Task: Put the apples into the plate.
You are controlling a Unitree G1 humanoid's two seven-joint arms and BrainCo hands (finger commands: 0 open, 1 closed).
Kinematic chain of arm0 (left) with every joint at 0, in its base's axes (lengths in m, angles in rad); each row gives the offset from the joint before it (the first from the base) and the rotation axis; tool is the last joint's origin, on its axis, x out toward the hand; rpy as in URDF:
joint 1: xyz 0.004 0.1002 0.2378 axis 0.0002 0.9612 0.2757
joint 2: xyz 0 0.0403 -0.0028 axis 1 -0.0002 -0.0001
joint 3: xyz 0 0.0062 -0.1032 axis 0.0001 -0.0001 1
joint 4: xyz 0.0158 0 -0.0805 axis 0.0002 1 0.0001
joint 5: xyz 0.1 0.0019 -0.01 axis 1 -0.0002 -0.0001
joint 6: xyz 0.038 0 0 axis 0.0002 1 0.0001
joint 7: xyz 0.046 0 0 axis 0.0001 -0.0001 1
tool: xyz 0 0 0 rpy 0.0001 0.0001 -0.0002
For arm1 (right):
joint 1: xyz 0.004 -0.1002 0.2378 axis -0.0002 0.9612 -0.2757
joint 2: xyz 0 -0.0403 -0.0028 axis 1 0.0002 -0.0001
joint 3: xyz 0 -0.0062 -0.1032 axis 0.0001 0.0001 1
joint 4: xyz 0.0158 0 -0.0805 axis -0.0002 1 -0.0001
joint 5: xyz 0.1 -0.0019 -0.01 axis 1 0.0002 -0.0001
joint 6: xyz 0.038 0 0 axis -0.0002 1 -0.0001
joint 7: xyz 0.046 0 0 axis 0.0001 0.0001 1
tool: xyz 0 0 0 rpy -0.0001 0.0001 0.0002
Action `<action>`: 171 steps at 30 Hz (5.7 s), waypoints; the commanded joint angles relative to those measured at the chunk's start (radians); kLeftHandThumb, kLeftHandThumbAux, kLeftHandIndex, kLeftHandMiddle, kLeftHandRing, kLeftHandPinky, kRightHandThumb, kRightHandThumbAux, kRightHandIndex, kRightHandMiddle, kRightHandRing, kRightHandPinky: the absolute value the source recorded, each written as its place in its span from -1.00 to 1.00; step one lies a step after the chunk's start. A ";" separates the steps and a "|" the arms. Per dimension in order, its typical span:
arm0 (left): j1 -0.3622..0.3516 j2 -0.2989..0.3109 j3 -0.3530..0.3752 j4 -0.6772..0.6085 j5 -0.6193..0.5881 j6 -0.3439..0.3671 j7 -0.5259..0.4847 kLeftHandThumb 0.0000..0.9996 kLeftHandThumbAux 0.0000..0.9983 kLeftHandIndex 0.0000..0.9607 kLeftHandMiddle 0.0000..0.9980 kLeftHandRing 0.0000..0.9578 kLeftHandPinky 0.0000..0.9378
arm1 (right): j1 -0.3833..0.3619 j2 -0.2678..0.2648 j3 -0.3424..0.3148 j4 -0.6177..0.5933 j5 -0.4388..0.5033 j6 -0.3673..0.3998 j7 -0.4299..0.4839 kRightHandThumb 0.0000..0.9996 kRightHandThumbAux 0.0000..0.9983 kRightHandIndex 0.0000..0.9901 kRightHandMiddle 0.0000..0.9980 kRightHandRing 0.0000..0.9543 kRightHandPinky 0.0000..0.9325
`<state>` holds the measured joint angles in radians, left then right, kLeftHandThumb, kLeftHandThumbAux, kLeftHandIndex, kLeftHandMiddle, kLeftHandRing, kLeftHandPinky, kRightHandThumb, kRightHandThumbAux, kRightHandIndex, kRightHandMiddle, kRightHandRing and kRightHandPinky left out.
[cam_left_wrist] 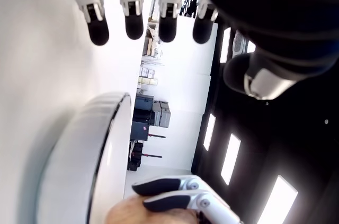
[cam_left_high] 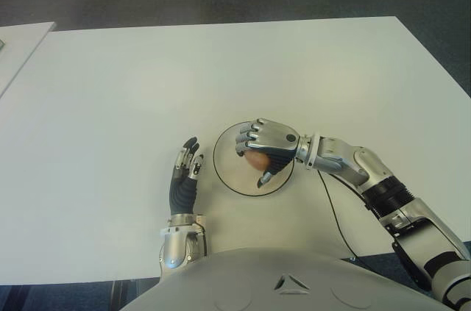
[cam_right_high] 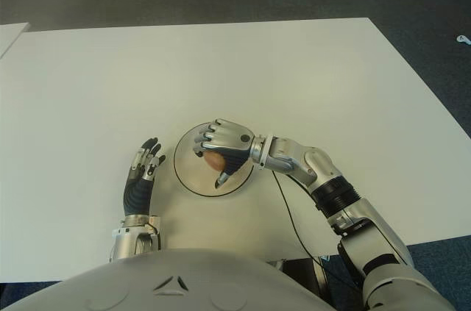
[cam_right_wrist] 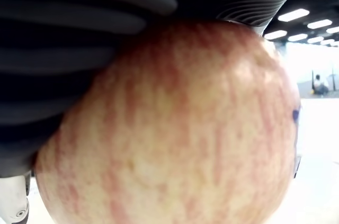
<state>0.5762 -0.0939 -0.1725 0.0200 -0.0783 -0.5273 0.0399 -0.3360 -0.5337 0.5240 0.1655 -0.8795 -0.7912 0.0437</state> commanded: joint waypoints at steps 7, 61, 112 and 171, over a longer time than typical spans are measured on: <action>-0.013 -0.037 0.006 0.030 -0.019 -0.018 0.003 -0.67 -0.15 -0.74 -0.82 -0.83 -0.72 | -0.016 0.018 -0.005 0.004 0.020 -0.007 -0.008 0.40 0.42 -0.12 0.32 0.28 0.19; -0.044 -0.037 0.038 0.113 0.038 -0.066 0.030 -0.72 -0.01 -0.90 -0.89 -0.85 -0.76 | 0.018 0.013 -0.051 0.014 0.183 0.035 0.124 -0.81 -0.32 -1.00 -1.00 -1.00 -1.00; -0.001 -0.063 0.024 0.084 -0.098 -0.102 0.021 -0.67 -0.28 -0.78 -0.97 -1.00 -0.88 | 0.403 0.415 -0.678 0.000 1.216 0.755 0.206 -0.79 -0.31 -1.00 -1.00 -1.00 -1.00; 0.123 -0.011 -0.009 -0.075 -0.021 -0.028 0.028 -0.67 -0.15 -0.89 -0.96 -0.97 -0.85 | 0.589 0.372 -0.599 -0.044 1.099 0.659 0.303 -0.87 -0.16 -0.93 -0.87 -0.97 -1.00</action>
<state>0.6637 -0.0807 -0.1771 -0.0428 -0.1149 -0.5781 0.0571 0.2284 -0.1651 -0.0855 0.1064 0.2190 -0.1797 0.3406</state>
